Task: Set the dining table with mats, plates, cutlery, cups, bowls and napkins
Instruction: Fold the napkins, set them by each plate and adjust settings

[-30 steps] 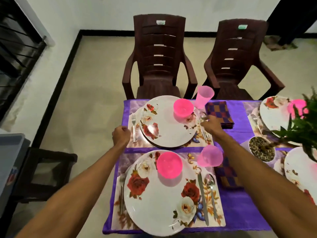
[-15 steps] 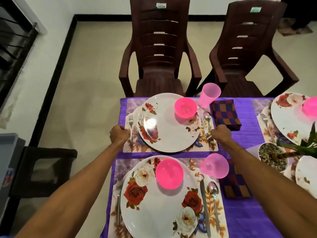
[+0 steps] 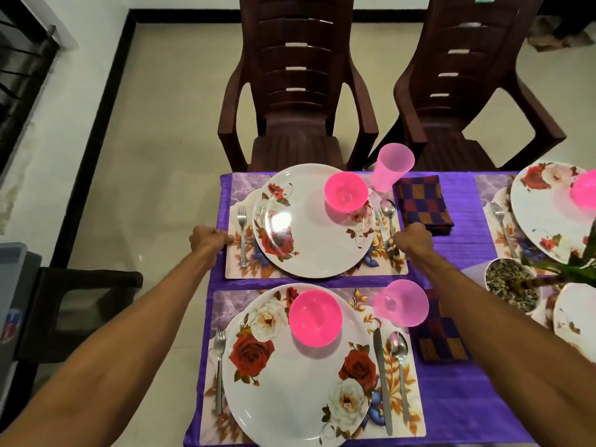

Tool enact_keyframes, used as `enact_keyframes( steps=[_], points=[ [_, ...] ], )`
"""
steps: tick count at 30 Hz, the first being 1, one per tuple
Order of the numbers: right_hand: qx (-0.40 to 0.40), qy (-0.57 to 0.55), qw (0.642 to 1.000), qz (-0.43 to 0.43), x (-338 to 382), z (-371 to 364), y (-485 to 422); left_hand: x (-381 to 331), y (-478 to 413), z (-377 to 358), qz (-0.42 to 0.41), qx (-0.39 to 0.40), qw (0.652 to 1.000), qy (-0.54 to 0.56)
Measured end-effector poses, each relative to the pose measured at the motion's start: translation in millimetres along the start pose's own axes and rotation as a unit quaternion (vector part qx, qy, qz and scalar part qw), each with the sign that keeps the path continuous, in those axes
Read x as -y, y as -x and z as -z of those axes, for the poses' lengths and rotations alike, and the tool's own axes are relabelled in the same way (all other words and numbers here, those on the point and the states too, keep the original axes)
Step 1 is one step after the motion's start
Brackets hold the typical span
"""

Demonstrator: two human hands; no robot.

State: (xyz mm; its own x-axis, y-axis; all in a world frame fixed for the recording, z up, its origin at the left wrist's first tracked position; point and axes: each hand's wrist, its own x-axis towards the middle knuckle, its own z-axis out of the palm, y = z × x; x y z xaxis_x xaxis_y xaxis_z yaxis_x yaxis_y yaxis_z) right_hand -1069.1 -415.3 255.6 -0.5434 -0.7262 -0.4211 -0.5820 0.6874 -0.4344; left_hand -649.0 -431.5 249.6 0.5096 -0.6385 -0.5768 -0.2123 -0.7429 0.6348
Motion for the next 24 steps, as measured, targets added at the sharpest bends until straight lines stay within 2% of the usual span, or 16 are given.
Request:
enact_keyframes(
  steps=[9, 24],
  points=[
    [0.029, 0.009, 0.999, 0.031, 1.4, -1.5, -5.2, 7.7, -13.7, 4.5, -0.026, -0.043, 0.998, -0.031],
    [0.046, 0.024, 0.998, 0.035, -0.6, -6.6, -9.1, 12.4, -20.8, 6.7, -0.073, -0.065, 0.994, -0.053]
  ],
)
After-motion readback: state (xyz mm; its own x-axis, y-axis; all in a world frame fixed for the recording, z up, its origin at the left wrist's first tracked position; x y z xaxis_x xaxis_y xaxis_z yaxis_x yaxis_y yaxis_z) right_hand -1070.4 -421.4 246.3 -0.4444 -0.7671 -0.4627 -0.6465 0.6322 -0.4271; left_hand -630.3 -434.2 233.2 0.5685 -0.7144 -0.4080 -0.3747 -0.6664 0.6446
